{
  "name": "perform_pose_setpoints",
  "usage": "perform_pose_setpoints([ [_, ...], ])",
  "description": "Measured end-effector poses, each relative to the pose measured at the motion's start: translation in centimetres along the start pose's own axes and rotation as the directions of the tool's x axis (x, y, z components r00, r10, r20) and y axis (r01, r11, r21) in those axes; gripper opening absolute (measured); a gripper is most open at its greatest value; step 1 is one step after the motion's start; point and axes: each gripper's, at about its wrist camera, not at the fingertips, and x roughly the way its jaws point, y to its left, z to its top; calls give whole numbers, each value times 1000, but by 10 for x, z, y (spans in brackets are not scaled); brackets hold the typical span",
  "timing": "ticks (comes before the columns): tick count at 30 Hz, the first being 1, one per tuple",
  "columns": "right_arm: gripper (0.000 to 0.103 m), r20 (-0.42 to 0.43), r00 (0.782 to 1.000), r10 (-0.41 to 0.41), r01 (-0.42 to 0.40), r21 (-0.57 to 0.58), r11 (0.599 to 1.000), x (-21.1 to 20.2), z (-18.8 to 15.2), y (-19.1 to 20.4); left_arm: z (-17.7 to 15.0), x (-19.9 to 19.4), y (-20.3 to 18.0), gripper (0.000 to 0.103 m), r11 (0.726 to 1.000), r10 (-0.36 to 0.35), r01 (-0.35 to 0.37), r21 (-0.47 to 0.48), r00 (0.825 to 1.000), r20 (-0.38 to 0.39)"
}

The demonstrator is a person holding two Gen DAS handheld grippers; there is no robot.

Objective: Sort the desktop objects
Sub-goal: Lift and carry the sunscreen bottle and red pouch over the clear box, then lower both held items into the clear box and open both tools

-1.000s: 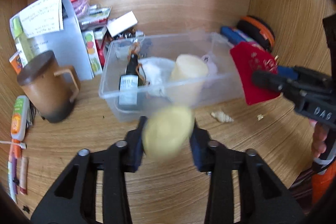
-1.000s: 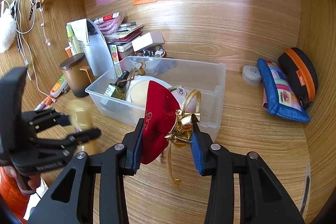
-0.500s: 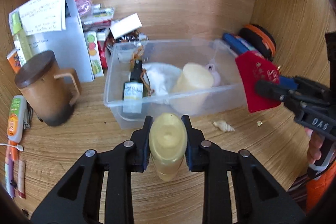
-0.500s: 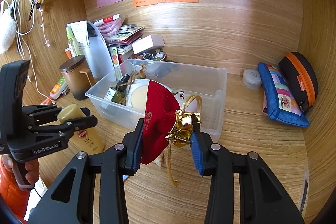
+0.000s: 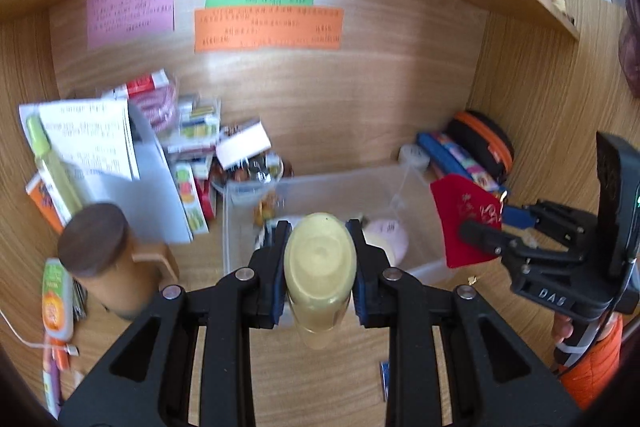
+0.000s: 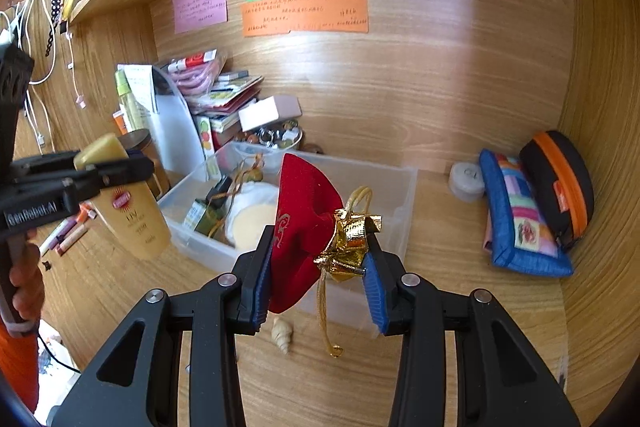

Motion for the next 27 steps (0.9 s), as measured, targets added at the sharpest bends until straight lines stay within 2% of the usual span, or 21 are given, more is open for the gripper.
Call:
perform_pose_setpoints([
  [7, 36, 5, 1000, -6, 6, -7, 1000, 16, 20, -6, 21, 23, 10, 26, 1000, -5, 5, -4, 1000, -4],
  [20, 36, -108, 994, 21, -24, -28, 999, 82, 26, -12, 11, 116, 18, 26, 1000, -20, 22, 14, 986, -165],
  [27, 37, -142, 990, 24, -23, 7, 1000, 107, 19, -21, 13, 131, 19, 26, 999, -28, 31, 14, 987, -161],
])
